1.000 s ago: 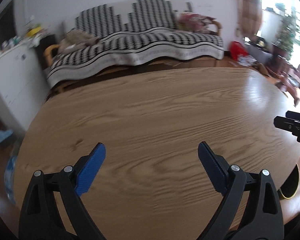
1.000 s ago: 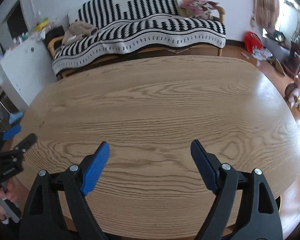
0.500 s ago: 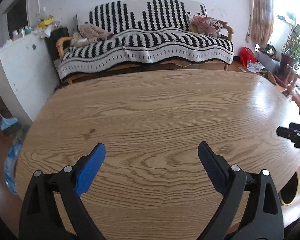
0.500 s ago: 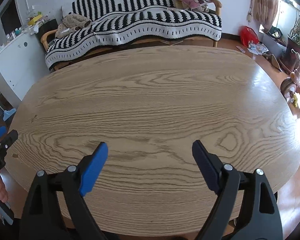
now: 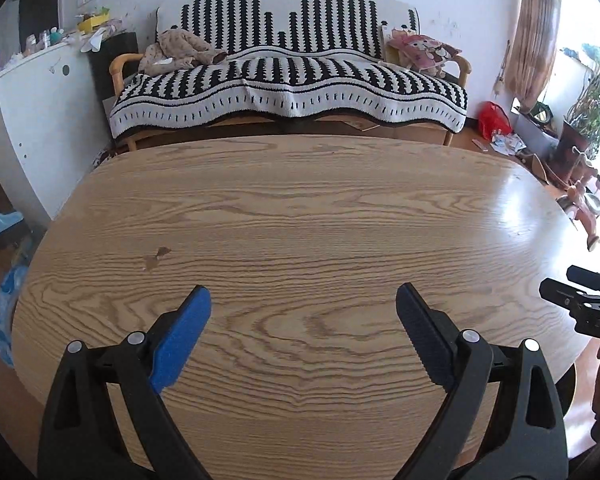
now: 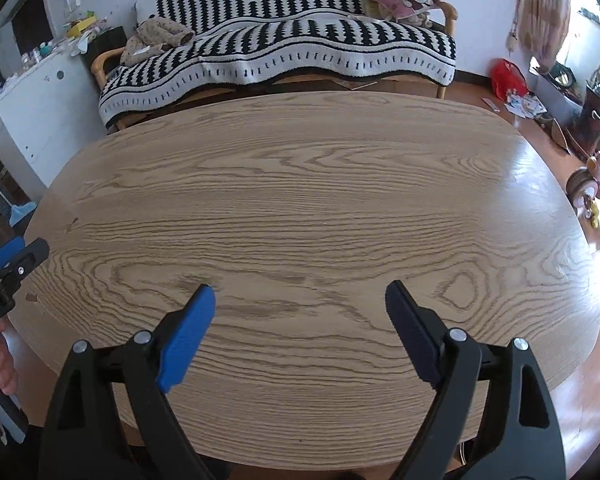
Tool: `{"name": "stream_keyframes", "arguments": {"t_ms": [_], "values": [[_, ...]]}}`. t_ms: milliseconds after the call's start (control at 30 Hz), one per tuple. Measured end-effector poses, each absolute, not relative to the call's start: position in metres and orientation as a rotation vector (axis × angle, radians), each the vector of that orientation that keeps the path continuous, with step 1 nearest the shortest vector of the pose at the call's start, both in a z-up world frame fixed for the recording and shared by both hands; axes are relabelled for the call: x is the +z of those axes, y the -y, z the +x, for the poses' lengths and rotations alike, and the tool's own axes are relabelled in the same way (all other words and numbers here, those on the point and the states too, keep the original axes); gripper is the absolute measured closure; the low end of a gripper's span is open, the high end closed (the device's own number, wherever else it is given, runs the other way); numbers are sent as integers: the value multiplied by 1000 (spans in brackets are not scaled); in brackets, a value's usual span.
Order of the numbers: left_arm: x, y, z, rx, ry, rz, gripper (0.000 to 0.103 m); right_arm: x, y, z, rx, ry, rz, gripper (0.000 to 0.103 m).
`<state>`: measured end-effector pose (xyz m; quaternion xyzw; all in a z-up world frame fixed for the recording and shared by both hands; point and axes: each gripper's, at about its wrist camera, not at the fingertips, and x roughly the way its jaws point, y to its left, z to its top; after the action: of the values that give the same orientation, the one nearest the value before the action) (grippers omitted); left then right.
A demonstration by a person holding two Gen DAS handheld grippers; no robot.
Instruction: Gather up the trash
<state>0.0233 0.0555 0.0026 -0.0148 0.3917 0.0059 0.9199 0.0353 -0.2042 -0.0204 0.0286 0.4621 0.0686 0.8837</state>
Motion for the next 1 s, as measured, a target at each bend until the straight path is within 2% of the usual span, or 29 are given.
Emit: {"name": "stream_keyframes", "arguments": {"t_ms": [1000], "values": [[0, -51, 28, 15, -810, -7, 12, -14, 211, 31, 135, -949, 64, 17]]}}
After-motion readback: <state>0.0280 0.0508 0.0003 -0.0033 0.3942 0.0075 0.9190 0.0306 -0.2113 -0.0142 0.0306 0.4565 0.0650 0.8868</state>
